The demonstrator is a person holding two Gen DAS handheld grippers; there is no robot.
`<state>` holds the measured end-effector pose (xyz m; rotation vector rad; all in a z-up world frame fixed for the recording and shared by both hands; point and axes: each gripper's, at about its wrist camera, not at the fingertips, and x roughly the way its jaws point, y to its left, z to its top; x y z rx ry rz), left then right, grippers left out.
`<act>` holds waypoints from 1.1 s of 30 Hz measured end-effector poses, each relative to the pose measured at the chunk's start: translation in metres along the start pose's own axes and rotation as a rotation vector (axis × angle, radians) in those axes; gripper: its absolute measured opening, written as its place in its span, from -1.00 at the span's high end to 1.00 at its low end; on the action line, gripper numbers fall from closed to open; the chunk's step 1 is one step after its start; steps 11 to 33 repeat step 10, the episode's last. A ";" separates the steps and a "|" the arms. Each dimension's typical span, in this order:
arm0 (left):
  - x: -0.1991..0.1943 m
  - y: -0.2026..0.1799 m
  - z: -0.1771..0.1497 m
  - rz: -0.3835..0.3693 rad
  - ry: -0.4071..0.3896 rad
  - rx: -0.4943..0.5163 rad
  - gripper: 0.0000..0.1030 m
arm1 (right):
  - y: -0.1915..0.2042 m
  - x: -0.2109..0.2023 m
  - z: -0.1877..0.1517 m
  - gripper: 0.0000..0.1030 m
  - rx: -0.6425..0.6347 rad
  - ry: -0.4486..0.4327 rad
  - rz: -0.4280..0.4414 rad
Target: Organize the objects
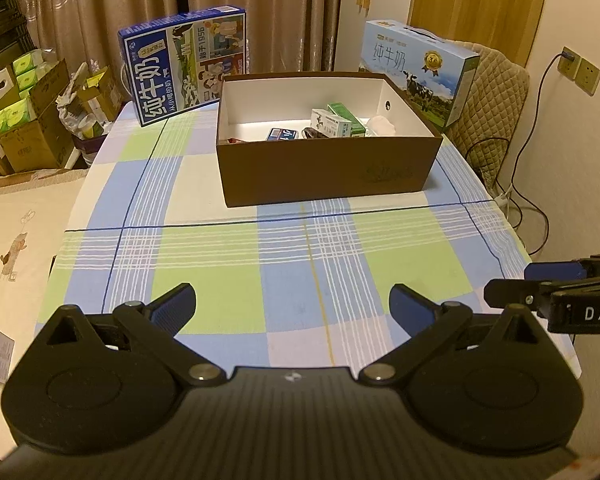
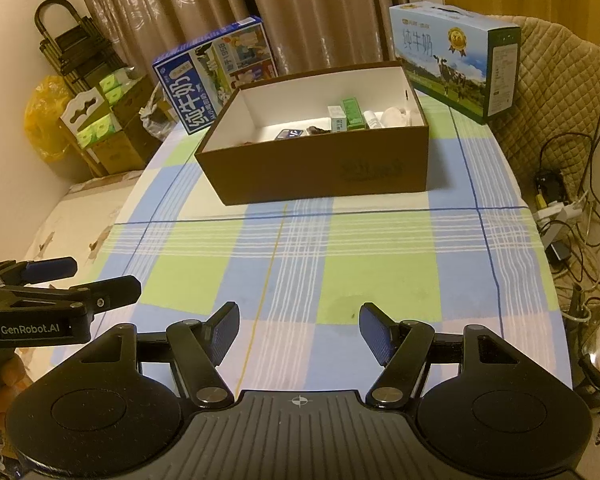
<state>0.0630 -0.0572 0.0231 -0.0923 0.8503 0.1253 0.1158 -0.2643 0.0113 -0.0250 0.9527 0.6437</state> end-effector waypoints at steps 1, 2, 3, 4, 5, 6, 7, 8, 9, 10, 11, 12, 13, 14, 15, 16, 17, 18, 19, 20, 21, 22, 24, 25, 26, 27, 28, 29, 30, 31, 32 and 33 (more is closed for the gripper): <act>0.000 0.000 0.000 0.001 0.000 0.000 -0.97 | -0.001 0.001 0.001 -0.24 0.000 0.000 0.000; 0.001 0.000 0.001 0.001 0.000 -0.001 -0.97 | -0.002 0.001 0.001 -0.24 -0.001 0.001 0.002; 0.002 0.000 0.002 0.001 0.000 -0.001 -0.97 | -0.002 0.002 0.002 -0.24 -0.001 0.002 0.003; 0.001 0.000 0.001 0.001 0.000 -0.001 -0.97 | -0.003 0.002 0.003 -0.24 -0.002 0.002 0.002; 0.001 0.000 0.001 0.002 0.001 -0.001 -0.97 | -0.004 0.003 0.004 -0.24 -0.003 0.002 0.002; 0.003 -0.001 0.003 0.003 0.002 -0.002 -0.97 | -0.004 0.004 0.005 -0.24 -0.003 0.003 0.002; 0.004 -0.001 0.004 0.004 0.002 -0.003 -0.98 | -0.004 0.004 0.005 -0.24 -0.002 0.002 0.002; 0.006 -0.001 0.007 0.005 0.003 -0.003 -0.98 | -0.005 0.005 0.006 -0.24 -0.003 0.003 0.003; 0.008 -0.001 0.008 0.006 0.004 -0.004 -0.98 | -0.006 0.006 0.007 -0.24 -0.004 0.004 0.003; 0.009 -0.001 0.010 0.008 0.006 -0.006 -0.98 | -0.006 0.007 0.008 -0.24 -0.005 0.006 0.004; 0.009 -0.001 0.010 0.008 0.006 -0.006 -0.98 | -0.006 0.007 0.008 -0.24 -0.005 0.006 0.004; 0.009 -0.001 0.010 0.008 0.006 -0.006 -0.98 | -0.006 0.007 0.008 -0.24 -0.005 0.006 0.004; 0.009 -0.001 0.010 0.008 0.006 -0.006 -0.98 | -0.006 0.007 0.008 -0.24 -0.005 0.006 0.004; 0.009 -0.001 0.010 0.008 0.006 -0.006 -0.98 | -0.006 0.007 0.008 -0.24 -0.005 0.006 0.004; 0.009 -0.001 0.010 0.008 0.006 -0.006 -0.98 | -0.006 0.007 0.008 -0.24 -0.005 0.006 0.004; 0.009 -0.001 0.010 0.008 0.006 -0.006 -0.98 | -0.006 0.007 0.008 -0.24 -0.005 0.006 0.004; 0.009 -0.001 0.010 0.008 0.006 -0.006 -0.98 | -0.006 0.007 0.008 -0.24 -0.005 0.006 0.004; 0.009 -0.001 0.010 0.008 0.006 -0.006 -0.98 | -0.006 0.007 0.008 -0.24 -0.005 0.006 0.004; 0.009 -0.001 0.010 0.008 0.006 -0.006 -0.98 | -0.006 0.007 0.008 -0.24 -0.005 0.006 0.004; 0.009 -0.001 0.010 0.008 0.006 -0.006 -0.98 | -0.006 0.007 0.008 -0.24 -0.005 0.006 0.004; 0.009 -0.001 0.010 0.008 0.006 -0.006 -0.98 | -0.006 0.007 0.008 -0.24 -0.005 0.006 0.004; 0.009 -0.001 0.010 0.008 0.006 -0.006 -0.98 | -0.006 0.007 0.008 -0.24 -0.005 0.006 0.004; 0.009 -0.001 0.010 0.008 0.006 -0.006 -0.98 | -0.006 0.007 0.008 -0.24 -0.005 0.006 0.004; 0.009 -0.001 0.010 0.008 0.006 -0.006 -0.98 | -0.006 0.007 0.008 -0.24 -0.005 0.006 0.004; 0.009 -0.001 0.010 0.008 0.006 -0.006 -0.98 | -0.006 0.007 0.008 -0.24 -0.005 0.006 0.004; 0.009 -0.001 0.010 0.008 0.006 -0.006 -0.98 | -0.006 0.007 0.008 -0.24 -0.005 0.006 0.004; 0.009 -0.001 0.010 0.008 0.006 -0.006 -0.98 | -0.006 0.007 0.008 -0.24 -0.005 0.006 0.004; 0.009 -0.001 0.010 0.008 0.006 -0.006 -0.98 | -0.006 0.007 0.008 -0.24 -0.005 0.006 0.004; 0.009 -0.001 0.010 0.008 0.006 -0.006 -0.98 | -0.006 0.007 0.008 -0.24 -0.005 0.006 0.004; 0.009 -0.001 0.010 0.008 0.006 -0.006 -0.98 | -0.006 0.007 0.008 -0.24 -0.005 0.006 0.004; 0.009 -0.001 0.010 0.008 0.006 -0.006 -0.98 | -0.006 0.007 0.008 -0.24 -0.005 0.006 0.004; 0.009 -0.001 0.010 0.008 0.006 -0.006 -0.98 | -0.006 0.007 0.008 -0.24 -0.005 0.006 0.004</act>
